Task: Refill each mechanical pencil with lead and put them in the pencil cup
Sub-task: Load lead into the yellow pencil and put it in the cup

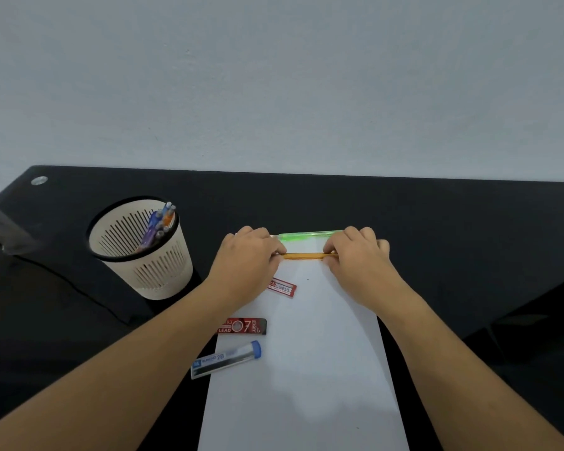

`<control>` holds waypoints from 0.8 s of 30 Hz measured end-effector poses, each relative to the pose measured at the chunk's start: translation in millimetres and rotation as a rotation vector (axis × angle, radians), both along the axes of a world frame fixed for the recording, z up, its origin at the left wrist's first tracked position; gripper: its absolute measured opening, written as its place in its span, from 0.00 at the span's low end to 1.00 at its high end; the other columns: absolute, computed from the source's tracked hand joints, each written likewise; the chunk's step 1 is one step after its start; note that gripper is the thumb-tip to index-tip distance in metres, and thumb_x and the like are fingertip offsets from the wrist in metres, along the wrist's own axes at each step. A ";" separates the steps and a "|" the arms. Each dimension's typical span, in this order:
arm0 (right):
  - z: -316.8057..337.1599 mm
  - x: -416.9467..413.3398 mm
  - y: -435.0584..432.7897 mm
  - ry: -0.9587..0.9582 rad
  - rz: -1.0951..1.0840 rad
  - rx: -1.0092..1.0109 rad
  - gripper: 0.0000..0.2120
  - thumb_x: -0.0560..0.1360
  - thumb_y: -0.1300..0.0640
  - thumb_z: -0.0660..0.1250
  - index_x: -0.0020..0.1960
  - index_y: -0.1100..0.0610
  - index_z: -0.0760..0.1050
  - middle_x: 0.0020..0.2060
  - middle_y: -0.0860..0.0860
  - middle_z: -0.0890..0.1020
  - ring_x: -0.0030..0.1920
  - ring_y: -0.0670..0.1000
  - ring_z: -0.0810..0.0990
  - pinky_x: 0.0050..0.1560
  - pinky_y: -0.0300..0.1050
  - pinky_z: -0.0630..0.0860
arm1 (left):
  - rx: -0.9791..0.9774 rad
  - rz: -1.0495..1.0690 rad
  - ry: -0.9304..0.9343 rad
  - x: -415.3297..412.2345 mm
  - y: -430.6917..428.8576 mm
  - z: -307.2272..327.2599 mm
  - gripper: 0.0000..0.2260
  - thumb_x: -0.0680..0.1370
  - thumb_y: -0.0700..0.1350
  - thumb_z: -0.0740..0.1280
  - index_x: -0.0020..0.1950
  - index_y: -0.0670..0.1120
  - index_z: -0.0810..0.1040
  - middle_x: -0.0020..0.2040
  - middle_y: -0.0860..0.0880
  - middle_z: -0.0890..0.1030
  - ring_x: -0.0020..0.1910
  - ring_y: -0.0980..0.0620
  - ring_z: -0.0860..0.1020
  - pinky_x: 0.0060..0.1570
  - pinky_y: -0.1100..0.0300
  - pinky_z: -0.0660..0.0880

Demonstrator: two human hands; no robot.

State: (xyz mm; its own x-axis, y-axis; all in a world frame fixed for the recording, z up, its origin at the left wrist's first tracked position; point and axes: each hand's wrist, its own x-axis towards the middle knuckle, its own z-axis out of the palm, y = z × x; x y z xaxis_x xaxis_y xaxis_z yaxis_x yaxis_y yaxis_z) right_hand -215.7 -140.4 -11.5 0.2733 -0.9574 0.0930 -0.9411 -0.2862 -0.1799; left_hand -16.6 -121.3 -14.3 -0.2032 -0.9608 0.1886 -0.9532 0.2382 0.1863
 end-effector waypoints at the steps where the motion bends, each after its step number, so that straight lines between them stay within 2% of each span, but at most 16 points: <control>1: 2.0 -0.7 3.9 0.013 0.005 0.010 0.10 0.81 0.50 0.56 0.60 0.47 0.72 0.56 0.45 0.72 0.55 0.47 0.65 0.55 0.46 0.61 | 0.020 -0.008 -0.016 -0.9 2.9 2.2 0.12 0.82 0.51 0.59 0.63 0.56 0.77 0.57 0.56 0.77 0.54 0.56 0.71 0.53 0.59 0.67; 6: 10.5 -3.0 22.4 0.013 0.005 0.017 0.10 0.81 0.49 0.56 0.58 0.46 0.74 0.54 0.44 0.74 0.55 0.48 0.67 0.56 0.48 0.61 | 0.039 -0.009 -0.042 -5.4 18.2 13.8 0.11 0.82 0.50 0.60 0.64 0.56 0.75 0.59 0.56 0.75 0.56 0.56 0.69 0.55 0.59 0.64; 12: 22.0 -8.0 55.3 -0.061 0.009 0.014 0.06 0.80 0.48 0.59 0.54 0.45 0.73 0.43 0.41 0.76 0.47 0.46 0.71 0.54 0.47 0.62 | 0.039 0.014 -0.015 -9.2 52.8 29.6 0.11 0.81 0.49 0.61 0.63 0.56 0.74 0.59 0.56 0.74 0.58 0.56 0.69 0.56 0.60 0.64; 16: 29.5 -9.1 89.1 -0.125 0.033 0.048 0.05 0.79 0.48 0.61 0.53 0.45 0.72 0.42 0.41 0.75 0.45 0.46 0.72 0.52 0.45 0.67 | 0.026 0.017 -0.017 -5.3 88.2 30.4 0.10 0.81 0.49 0.62 0.61 0.55 0.74 0.55 0.56 0.74 0.51 0.56 0.68 0.52 0.60 0.67; 19: 30.6 -9.3 111.8 -0.176 0.052 0.078 0.05 0.79 0.49 0.62 0.53 0.46 0.74 0.42 0.41 0.74 0.44 0.47 0.72 0.52 0.47 0.73 | 0.001 0.015 0.016 -0.6 112.9 24.7 0.08 0.81 0.50 0.62 0.58 0.55 0.74 0.53 0.58 0.72 0.50 0.56 0.67 0.51 0.60 0.67; 22: 24.4 -10.8 132.2 -0.161 0.085 0.068 0.06 0.79 0.48 0.62 0.53 0.46 0.75 0.46 0.42 0.74 0.47 0.46 0.70 0.51 0.44 0.71 | -0.033 0.011 0.040 0.1 137.3 14.9 0.06 0.81 0.49 0.61 0.56 0.55 0.76 0.50 0.58 0.73 0.49 0.56 0.68 0.47 0.60 0.62; 24: 19.0 -11.4 141.7 -0.156 0.088 0.064 0.06 0.78 0.47 0.62 0.53 0.46 0.75 0.47 0.42 0.73 0.48 0.45 0.67 0.51 0.43 0.68 | -0.070 0.004 0.058 0.7 149.4 5.6 0.04 0.78 0.47 0.66 0.52 0.53 0.78 0.47 0.57 0.75 0.46 0.54 0.70 0.44 0.59 0.61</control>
